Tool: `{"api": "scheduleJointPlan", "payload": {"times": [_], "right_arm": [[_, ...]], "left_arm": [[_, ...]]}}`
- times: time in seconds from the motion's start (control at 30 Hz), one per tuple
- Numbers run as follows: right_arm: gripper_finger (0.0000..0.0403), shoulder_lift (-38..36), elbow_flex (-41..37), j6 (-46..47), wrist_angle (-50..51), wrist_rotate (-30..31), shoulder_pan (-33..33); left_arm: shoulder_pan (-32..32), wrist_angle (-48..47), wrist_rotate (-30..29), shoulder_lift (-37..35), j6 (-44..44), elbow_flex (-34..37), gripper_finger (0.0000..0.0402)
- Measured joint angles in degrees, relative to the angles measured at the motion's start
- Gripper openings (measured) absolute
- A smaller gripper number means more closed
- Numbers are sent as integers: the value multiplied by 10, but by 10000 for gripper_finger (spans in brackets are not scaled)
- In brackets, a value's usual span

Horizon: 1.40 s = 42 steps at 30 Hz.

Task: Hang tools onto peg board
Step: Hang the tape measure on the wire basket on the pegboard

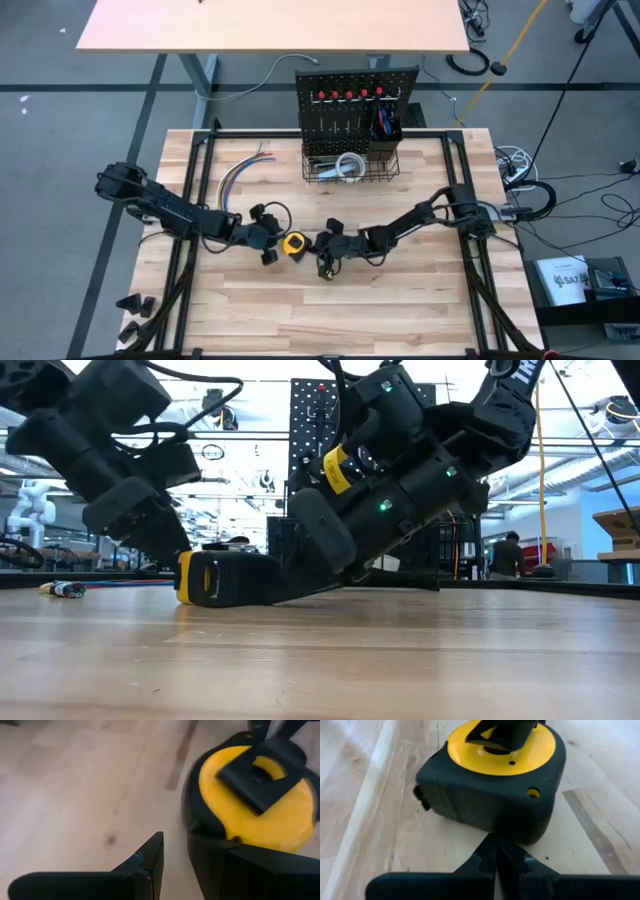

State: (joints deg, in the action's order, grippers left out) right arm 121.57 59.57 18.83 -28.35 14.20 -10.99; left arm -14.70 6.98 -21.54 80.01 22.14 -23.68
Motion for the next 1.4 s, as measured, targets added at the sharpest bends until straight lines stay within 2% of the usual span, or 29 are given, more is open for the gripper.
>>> {"api": "scheduleJointPlan", "payload": {"times": [0.1,0.2,0.27,0.37,0.47,0.67,0.83,0.9,0.97,1.13,1.2,1.4], "right_arm": [[0,-2,0,4,15,-1,6],[0,-8,0,15,45,-2,10],[0,-22,1,15,87,10,12],[0,-53,-1,10,159,77,15],[0,-88,-4,1,214,126,17],[0,-163,-3,10,357,105,-5],[0,-207,-3,26,429,102,-48],[0,-211,-12,26,404,100,-63],[0,-208,-25,17,330,90,-74],[0,-151,-50,-31,119,-5,-79],[0,-124,-50,-40,67,-16,-76],[0,-67,-46,-21,38,-65,-58]], "left_arm": [[0,35,16,21,0,0,95],[-7,30,16,30,0,-9,95],[-16,30,45,26,0,-10,95],[-25,28,112,10,-1,-15,95],[-32,19,125,-1,-2,-15,95],[-37,10,99,-11,-4,-14,95],[-41,3,117,-11,-29,-14,95],[-42,2,120,-11,-30,-14,95],[-42,2,122,-11,-30,-14,95],[-42,29,107,0,-30,-13,95],[-42,46,105,10,-30,-13,95],[-40,59,104,53,-30,-13,95]]}}
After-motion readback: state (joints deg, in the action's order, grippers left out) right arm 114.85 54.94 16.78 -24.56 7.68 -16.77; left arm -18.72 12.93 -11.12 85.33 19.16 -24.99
